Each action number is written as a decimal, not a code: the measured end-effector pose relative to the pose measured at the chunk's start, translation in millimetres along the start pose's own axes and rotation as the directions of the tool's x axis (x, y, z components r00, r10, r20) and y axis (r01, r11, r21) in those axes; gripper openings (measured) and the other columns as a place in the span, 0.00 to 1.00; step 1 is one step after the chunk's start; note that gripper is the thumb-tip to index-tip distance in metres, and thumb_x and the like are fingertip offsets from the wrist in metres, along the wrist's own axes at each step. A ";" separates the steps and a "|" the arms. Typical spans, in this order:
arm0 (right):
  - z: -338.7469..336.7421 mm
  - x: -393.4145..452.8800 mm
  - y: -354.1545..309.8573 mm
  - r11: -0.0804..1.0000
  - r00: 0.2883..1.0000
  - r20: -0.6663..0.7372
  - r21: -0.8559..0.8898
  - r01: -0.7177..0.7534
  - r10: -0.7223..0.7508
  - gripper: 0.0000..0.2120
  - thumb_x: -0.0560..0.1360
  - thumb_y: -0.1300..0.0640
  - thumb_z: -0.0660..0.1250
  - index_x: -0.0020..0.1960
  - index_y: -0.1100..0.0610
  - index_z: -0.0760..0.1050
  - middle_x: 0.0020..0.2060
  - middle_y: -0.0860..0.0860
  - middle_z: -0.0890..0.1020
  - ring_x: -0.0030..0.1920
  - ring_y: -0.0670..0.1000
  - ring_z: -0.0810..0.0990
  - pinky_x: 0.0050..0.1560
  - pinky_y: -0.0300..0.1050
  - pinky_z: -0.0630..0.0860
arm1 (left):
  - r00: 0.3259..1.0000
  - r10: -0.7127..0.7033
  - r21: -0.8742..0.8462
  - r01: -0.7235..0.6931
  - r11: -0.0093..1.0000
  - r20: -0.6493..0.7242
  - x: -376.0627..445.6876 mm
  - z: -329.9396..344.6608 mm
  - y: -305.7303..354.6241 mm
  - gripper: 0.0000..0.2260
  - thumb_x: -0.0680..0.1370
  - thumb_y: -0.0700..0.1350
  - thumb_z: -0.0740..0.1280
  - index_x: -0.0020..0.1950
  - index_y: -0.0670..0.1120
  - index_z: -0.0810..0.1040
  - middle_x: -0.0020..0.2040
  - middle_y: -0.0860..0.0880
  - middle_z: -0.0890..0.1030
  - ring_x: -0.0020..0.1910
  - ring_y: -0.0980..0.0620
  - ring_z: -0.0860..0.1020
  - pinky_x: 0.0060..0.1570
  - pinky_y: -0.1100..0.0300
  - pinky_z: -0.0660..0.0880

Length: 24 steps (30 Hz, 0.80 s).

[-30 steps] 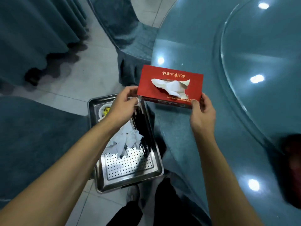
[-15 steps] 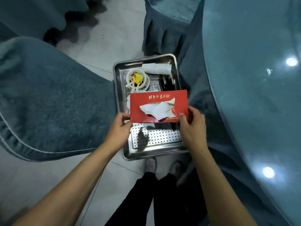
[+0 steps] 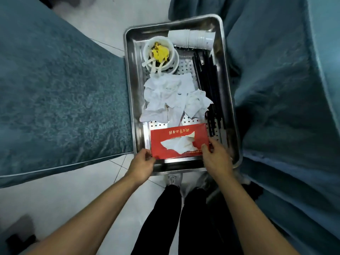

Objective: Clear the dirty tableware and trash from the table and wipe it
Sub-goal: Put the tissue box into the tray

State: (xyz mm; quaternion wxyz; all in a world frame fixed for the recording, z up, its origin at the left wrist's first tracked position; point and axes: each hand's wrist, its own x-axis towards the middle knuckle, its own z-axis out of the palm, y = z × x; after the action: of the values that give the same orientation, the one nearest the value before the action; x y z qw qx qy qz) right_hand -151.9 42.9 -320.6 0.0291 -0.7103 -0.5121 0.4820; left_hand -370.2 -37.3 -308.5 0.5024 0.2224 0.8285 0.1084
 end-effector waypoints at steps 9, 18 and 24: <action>14.9 40.7 -21.7 1.000 0.999 0.031 0.007 -0.015 0.014 0.16 0.79 0.49 0.61 0.64 0.54 0.76 0.52 0.52 0.81 0.52 0.56 0.78 0.52 0.48 0.74 | 0.999 0.046 0.080 -0.044 0.996 -0.024 36.4 -4.3 21.7 0.10 0.81 0.41 0.63 0.59 0.42 0.80 0.53 0.43 0.82 0.51 0.44 0.80 0.53 0.53 0.74; 2.9 31.9 -46.8 0.985 0.991 0.028 -0.103 0.137 -0.134 0.22 0.77 0.50 0.63 0.71 0.49 0.69 0.62 0.50 0.78 0.61 0.55 0.77 0.63 0.56 0.74 | 0.983 0.177 0.297 -0.183 0.937 0.049 25.8 -32.1 47.5 0.20 0.82 0.46 0.63 0.75 0.49 0.70 0.67 0.46 0.74 0.65 0.45 0.75 0.69 0.46 0.71; -27.2 -12.1 -81.3 0.910 0.939 -0.037 -0.261 0.322 -0.343 0.24 0.78 0.55 0.64 0.74 0.53 0.67 0.66 0.53 0.76 0.63 0.55 0.73 0.65 0.51 0.67 | 0.911 0.405 0.519 -0.386 0.763 0.082 -24.8 -57.0 82.3 0.17 0.82 0.45 0.62 0.71 0.48 0.73 0.65 0.46 0.72 0.66 0.43 0.71 0.70 0.45 0.67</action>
State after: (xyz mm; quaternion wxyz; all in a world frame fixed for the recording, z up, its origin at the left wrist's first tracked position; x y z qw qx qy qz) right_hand -189.4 84.5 -254.6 0.0418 -0.6298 -0.6808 0.3717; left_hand -389.2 25.6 -229.0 0.3738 0.5183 0.7690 -0.0145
